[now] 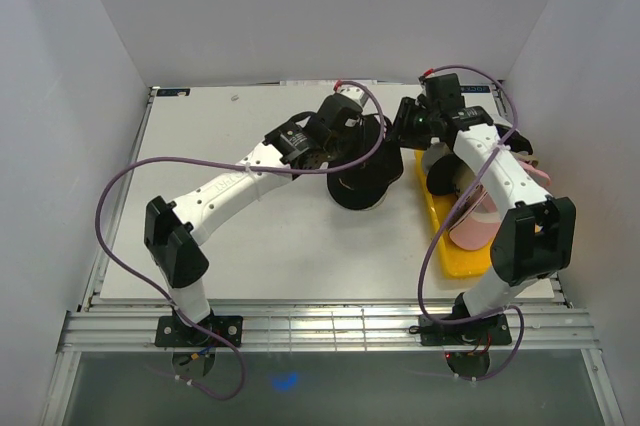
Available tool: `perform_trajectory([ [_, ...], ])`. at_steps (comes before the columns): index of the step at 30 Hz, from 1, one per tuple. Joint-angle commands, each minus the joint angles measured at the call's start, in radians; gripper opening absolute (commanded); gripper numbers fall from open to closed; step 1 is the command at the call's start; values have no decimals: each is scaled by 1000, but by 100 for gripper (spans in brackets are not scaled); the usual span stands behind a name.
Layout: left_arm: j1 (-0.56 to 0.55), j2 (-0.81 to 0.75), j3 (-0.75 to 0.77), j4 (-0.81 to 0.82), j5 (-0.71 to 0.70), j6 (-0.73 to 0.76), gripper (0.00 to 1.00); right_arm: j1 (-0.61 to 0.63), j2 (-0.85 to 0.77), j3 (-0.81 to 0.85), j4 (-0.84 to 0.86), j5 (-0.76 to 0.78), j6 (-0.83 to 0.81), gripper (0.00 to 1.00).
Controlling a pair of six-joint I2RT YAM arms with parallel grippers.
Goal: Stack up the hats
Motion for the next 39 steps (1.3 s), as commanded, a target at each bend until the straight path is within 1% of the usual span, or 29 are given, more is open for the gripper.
perform_trajectory([
  [1,-34,-1,46,-1,-39,-13,0,17,38,60,5,-36,-35,49],
  [7,-56,9,56,-2,-54,-26,0,68,93,117,5,-81,-71,49],
  [13,-65,19,59,-22,-102,-53,0,82,98,136,-4,-70,-74,50],
  [19,-70,3,82,-60,-160,-127,0,82,75,165,-26,-61,-75,57],
  [22,-70,-6,95,-73,-183,-158,0,82,61,182,-34,-52,-71,64],
  [23,-70,-9,99,-77,-191,-164,0,82,57,186,-37,-50,-69,68],
  [24,-70,-12,101,-82,-197,-176,0,80,49,194,-40,-47,-68,69],
  [34,-70,-3,161,-129,-255,-222,0,77,4,247,-60,-11,-35,80],
  [39,-67,9,199,-151,-280,-242,0,65,-5,238,-60,-17,-26,82],
])
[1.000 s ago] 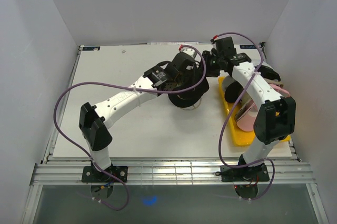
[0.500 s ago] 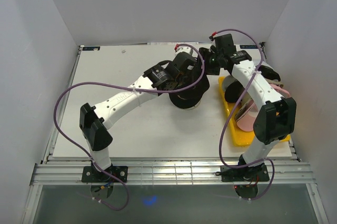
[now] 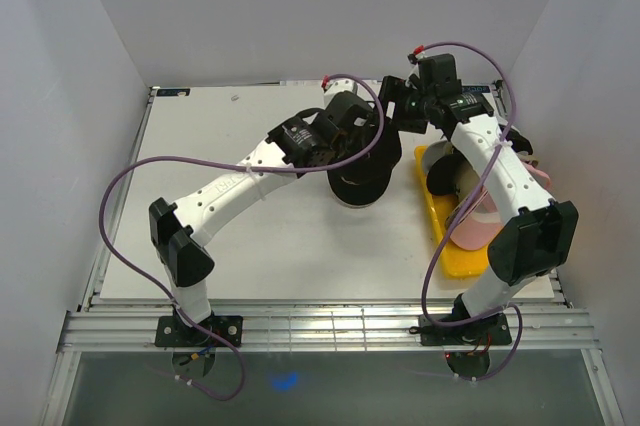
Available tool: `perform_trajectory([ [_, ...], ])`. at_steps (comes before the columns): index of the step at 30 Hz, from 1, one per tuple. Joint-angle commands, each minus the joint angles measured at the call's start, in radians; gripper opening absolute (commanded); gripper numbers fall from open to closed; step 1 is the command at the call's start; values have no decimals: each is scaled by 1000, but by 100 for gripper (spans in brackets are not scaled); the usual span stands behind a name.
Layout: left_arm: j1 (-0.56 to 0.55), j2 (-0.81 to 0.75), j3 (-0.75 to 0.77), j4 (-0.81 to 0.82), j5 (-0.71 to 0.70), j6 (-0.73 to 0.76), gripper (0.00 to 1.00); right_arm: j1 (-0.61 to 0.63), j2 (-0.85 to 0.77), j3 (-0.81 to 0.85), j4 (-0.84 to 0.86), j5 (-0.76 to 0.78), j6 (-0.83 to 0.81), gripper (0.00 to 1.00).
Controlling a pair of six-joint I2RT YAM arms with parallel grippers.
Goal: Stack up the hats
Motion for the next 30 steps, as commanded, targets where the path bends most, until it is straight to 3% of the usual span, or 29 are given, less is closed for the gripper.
perform_trajectory([
  [1,-5,-24,76,-16,-39,-26,0,-8,-34,33,10,-2,18,84],
  [15,36,4,90,-38,-31,-69,0,-68,-28,23,21,-21,55,83],
  [22,44,38,138,-38,-37,-74,0,-69,-8,52,12,-5,42,64],
  [30,53,64,156,-38,-33,-91,0,-71,71,112,-17,13,10,58],
])
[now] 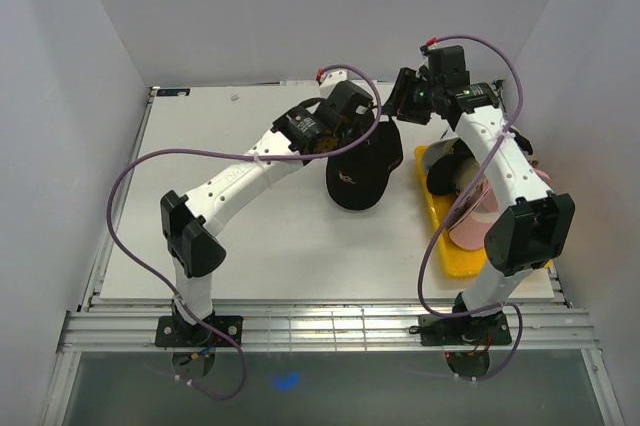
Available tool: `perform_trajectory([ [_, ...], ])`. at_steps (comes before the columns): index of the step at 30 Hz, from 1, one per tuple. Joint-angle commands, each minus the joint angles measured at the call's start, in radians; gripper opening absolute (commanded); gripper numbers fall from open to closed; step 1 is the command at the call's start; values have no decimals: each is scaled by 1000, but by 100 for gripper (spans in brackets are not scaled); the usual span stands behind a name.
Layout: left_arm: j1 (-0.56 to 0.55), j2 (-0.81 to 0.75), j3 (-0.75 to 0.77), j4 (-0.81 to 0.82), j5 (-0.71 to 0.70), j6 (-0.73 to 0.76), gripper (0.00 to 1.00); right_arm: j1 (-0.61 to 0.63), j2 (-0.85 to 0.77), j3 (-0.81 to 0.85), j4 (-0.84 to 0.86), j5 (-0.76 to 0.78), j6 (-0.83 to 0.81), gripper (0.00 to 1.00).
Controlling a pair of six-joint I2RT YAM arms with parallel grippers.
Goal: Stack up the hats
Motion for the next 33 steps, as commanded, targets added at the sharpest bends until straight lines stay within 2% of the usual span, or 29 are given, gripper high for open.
perform_trajectory([
  [1,9,-27,34,14,-14,-22,0,-3,32,50,-12,17,-30,54],
  [9,18,-28,11,16,-9,-41,0,-3,98,70,-34,63,-48,51],
  [15,19,-44,-34,13,-16,-62,0,-3,138,76,-43,88,-58,43],
  [18,19,-53,-51,16,-16,-74,0,-3,153,81,-45,88,-62,43],
  [24,19,-70,-94,34,3,-93,0,-3,170,99,-28,34,-62,46],
  [28,18,-74,-121,46,17,-108,0,-1,162,99,-9,12,-61,54],
  [33,13,-102,-180,72,12,-134,0,-1,148,99,1,-1,-65,60],
])
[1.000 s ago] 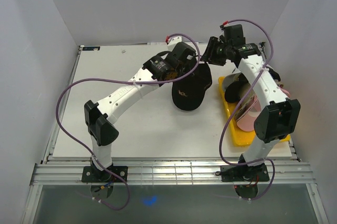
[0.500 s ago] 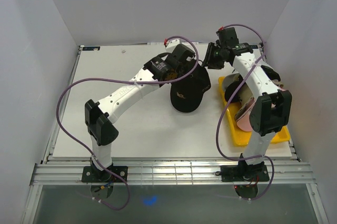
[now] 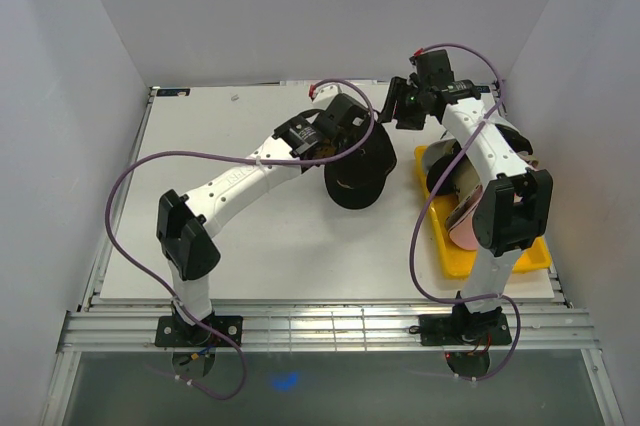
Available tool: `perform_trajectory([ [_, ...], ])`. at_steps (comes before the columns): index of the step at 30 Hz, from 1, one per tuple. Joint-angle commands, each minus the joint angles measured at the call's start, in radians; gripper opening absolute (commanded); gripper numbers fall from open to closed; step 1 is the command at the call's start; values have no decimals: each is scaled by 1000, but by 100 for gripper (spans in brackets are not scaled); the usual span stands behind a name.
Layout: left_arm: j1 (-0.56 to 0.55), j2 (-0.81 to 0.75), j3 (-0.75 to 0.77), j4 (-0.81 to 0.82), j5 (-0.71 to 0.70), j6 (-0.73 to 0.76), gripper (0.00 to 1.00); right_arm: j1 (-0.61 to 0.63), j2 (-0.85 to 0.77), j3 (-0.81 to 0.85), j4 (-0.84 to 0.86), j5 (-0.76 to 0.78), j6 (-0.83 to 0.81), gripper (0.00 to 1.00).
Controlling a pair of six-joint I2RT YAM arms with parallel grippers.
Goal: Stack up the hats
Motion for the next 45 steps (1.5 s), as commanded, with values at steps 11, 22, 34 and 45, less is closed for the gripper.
perform_trajectory([
  [11,-5,-89,-65,57,5,-23,4,1,-84,-9,64,-47,20,75],
  [22,-5,-112,-54,76,14,23,26,-1,-165,-46,36,-18,41,78],
  [34,-4,-192,-92,136,40,106,49,-5,-319,-84,-14,8,61,78],
  [45,-5,-285,-131,193,140,210,53,-91,-561,-230,-157,108,61,79],
])
